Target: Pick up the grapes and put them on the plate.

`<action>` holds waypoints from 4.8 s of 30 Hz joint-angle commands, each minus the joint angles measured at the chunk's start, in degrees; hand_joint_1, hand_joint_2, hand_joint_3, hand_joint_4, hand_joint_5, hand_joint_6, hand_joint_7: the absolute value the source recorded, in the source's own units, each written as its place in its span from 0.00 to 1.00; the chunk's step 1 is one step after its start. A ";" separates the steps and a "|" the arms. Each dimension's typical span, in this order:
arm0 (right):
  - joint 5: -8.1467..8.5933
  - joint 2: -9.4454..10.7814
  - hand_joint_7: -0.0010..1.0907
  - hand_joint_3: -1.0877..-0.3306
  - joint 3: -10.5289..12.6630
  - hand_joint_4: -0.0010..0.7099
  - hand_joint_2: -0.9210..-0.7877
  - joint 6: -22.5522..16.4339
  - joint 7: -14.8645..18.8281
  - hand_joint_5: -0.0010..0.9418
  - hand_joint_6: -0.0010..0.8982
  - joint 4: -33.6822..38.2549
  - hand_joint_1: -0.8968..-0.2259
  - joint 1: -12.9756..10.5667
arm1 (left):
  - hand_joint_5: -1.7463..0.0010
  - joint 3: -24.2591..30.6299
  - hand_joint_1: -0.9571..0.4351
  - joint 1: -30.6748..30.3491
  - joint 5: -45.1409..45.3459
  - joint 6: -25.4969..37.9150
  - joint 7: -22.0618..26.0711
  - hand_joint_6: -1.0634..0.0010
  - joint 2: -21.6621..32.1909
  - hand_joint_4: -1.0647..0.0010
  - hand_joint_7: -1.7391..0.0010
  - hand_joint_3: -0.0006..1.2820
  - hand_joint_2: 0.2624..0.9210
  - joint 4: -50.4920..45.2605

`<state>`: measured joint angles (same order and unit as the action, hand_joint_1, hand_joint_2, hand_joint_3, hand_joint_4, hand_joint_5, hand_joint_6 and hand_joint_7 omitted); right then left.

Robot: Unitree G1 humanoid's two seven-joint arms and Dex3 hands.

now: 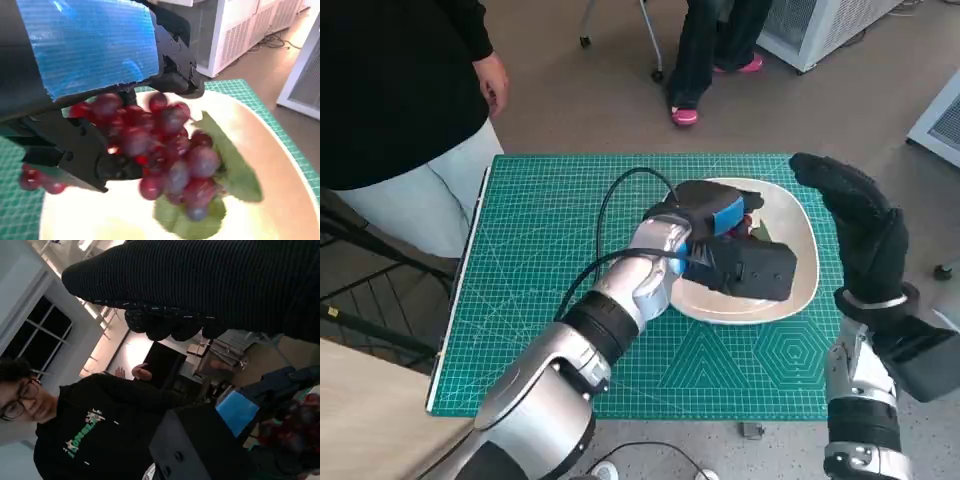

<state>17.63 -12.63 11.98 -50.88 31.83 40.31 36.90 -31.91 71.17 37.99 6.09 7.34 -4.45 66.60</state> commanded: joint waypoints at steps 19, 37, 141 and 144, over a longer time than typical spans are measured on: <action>0.56 0.34 0.00 0.72 -0.37 0.48 0.00 0.35 1.79 0.00 0.36 3.00 0.58 0.52 | 1.00 4.64 0.20 -3.15 -5.09 -6.68 0.18 0.68 6.38 0.77 1.00 0.31 1.00 -5.92; 0.40 0.99 0.00 0.74 -0.44 0.49 0.00 -0.35 2.40 0.00 0.37 5.25 0.58 1.89 | 1.00 16.47 0.19 -12.49 -18.03 -14.98 3.03 0.74 12.67 0.84 1.00 0.47 1.00 -17.22; 0.68 3.11 0.00 0.76 -0.03 0.49 0.00 -1.62 7.43 0.00 0.37 11.47 0.59 6.26 | 1.00 39.46 0.27 -51.53 -51.95 -33.77 14.57 0.74 14.84 0.84 1.00 0.46 1.00 -52.21; 0.64 3.11 0.00 0.76 -0.05 0.49 0.00 -1.61 7.37 0.00 0.37 11.36 0.60 6.21 | 1.00 39.44 0.27 -51.70 -51.90 -33.42 14.49 0.74 14.88 0.84 1.00 0.46 1.00 -52.84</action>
<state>18.31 -9.27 12.01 -52.79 38.87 51.62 43.42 7.35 20.10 -13.64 -27.85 21.76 10.00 15.02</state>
